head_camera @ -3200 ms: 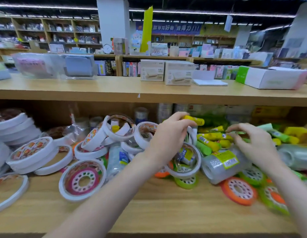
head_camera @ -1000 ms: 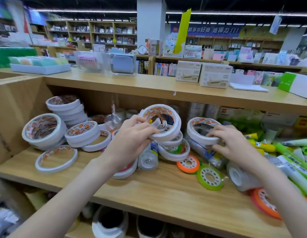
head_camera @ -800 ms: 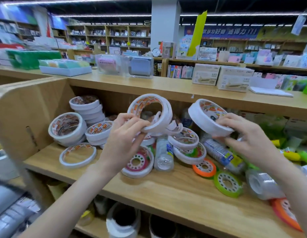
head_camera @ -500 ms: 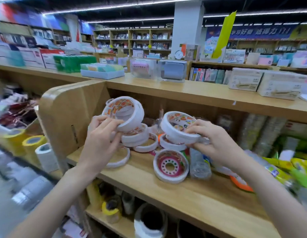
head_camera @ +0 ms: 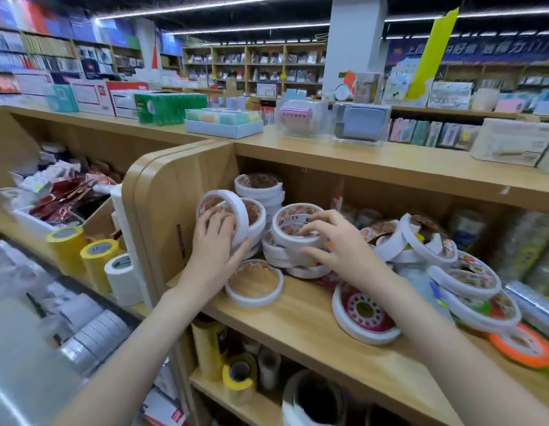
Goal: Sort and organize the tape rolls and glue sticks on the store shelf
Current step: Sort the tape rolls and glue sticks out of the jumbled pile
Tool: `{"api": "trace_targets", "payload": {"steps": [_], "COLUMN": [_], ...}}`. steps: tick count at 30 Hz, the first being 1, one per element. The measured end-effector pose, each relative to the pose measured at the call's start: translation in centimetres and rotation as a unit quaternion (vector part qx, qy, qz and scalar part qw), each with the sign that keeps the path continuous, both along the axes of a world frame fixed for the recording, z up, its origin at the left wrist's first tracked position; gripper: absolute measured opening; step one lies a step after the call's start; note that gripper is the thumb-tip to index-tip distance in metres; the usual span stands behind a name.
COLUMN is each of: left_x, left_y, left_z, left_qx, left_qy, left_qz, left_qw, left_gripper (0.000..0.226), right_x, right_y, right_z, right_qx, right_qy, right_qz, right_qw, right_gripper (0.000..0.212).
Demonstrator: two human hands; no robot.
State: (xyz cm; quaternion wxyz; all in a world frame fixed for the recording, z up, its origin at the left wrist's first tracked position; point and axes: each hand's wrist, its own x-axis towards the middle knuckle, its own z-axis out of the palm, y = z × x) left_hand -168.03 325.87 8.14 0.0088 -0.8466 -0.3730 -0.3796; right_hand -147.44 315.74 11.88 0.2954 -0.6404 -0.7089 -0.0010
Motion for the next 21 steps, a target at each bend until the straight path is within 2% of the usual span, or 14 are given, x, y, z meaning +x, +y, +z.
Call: {"api": "trace_targets", "payload": {"steps": [3,5,7,10,12,13,17,21], "left_x": [0.0,0.1,0.3,1.0,0.9,0.7,0.1,0.5], "left_y": [1.0,1.2,1.5,2.5,2.9,3.1,1.8,-1.9], "left_z": [1.5,2.8,3.8,3.5,2.9,2.7,2.0,0.5], "left_qx": [0.004,0.033,0.050,0.034,0.008,0.008,0.073,0.111], "left_qy": [-0.032,-0.072,-0.074,0.024,0.087,0.084,-0.002,-0.065], "left_qz": [-0.018,-0.025,-0.018,-0.020,-0.008,-0.001,-0.002,-0.054], "left_qw": [0.999,0.997,0.996,0.999,0.996,0.996,0.997,0.990], "left_gripper": [0.046,0.051,0.057,0.054,0.066,0.068,0.059,0.042], "right_x": [-0.8,-1.4,-2.0,-2.3,-2.1,-1.9,0.3,3.2], "right_y": [0.6,1.1,1.5,1.5,0.8,0.3,-2.4,-6.3], "right_z": [0.3,0.6,0.6,0.0,-0.1,0.1,1.0,1.5], "right_qx": [0.058,0.076,0.062,0.039,0.031,0.036,0.046,0.028], "right_qy": [0.006,0.009,0.015,-0.008,-0.006,0.001,0.016,-0.006], "right_qz": [-0.034,-0.075,-0.100,-0.091,-0.085,-0.086,-0.098,-0.106], "right_qw": [0.998,0.994,0.993,0.995,0.996,0.996,0.994,0.994], "right_gripper": [0.032,0.040,0.044,0.051,0.054,0.053,0.041,0.021]}}
